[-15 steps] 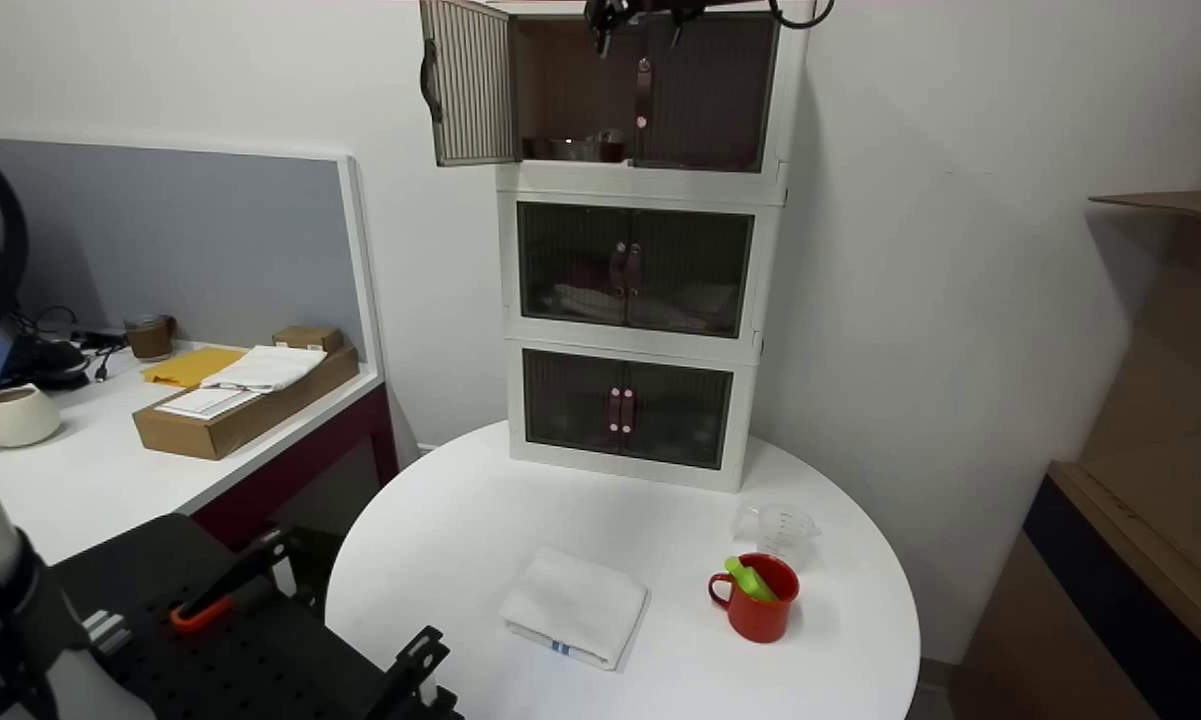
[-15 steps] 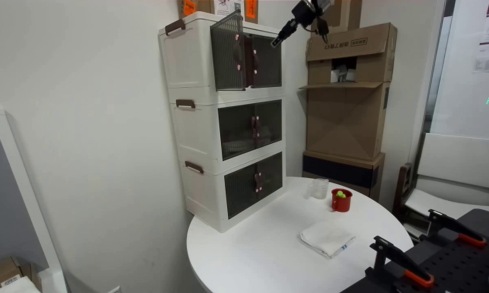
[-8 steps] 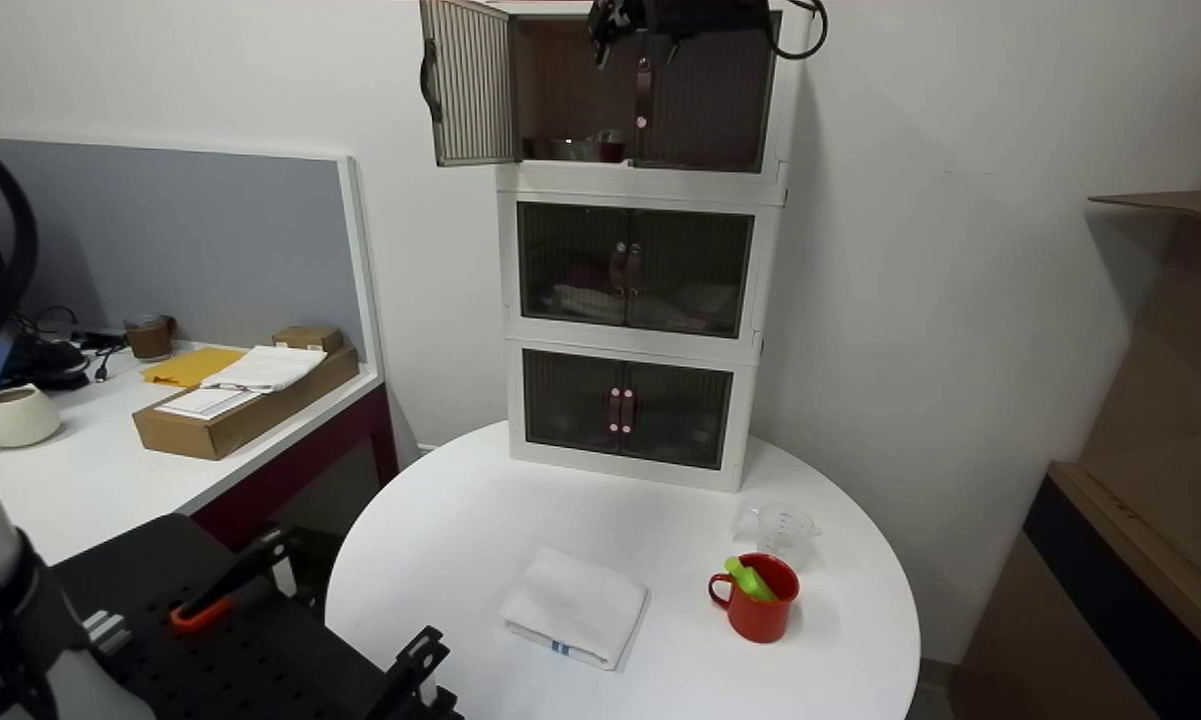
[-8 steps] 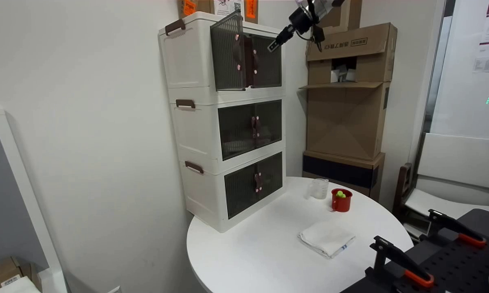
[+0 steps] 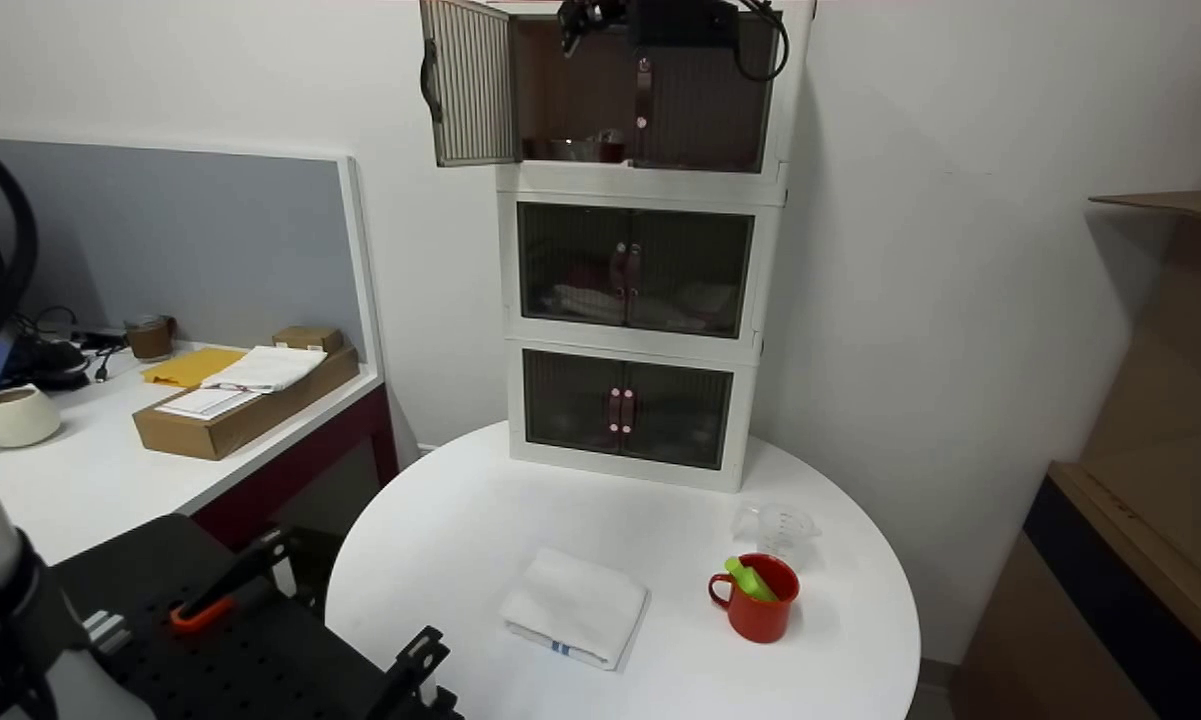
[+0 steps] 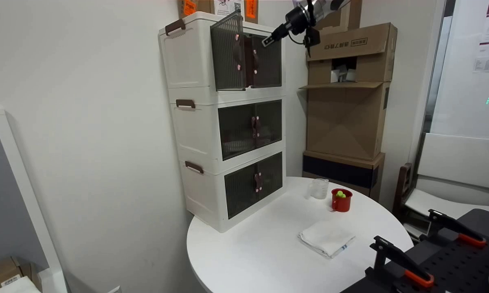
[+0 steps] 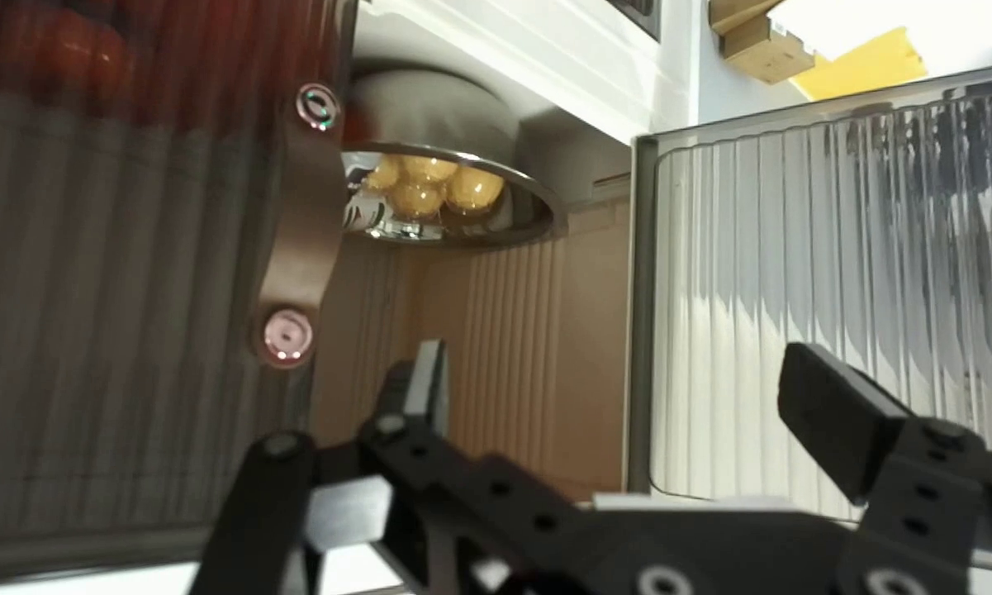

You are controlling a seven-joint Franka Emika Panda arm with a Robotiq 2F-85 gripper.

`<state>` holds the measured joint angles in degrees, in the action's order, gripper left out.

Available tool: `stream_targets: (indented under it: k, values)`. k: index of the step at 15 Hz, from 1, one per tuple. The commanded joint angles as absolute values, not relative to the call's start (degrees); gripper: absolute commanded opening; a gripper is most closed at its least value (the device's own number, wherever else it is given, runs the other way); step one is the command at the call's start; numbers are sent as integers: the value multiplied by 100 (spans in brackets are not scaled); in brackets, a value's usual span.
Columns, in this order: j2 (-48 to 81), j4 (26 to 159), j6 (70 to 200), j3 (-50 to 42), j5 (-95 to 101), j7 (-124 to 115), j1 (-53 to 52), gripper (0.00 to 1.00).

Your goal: Open the doors to the compartment

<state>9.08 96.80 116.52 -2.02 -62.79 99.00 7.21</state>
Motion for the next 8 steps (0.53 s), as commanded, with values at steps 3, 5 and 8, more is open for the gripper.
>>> stream_targets:
  k: [3, 5, 8]
  values:
    - [1037, 9509, 11221, -395, -6646, 10178, 923, 100]
    - [1140, 9439, 11218, -443, -6663, 10112, 968, 100]
    - [1385, 9261, 11196, -470, -6726, 10096, 1025, 100]
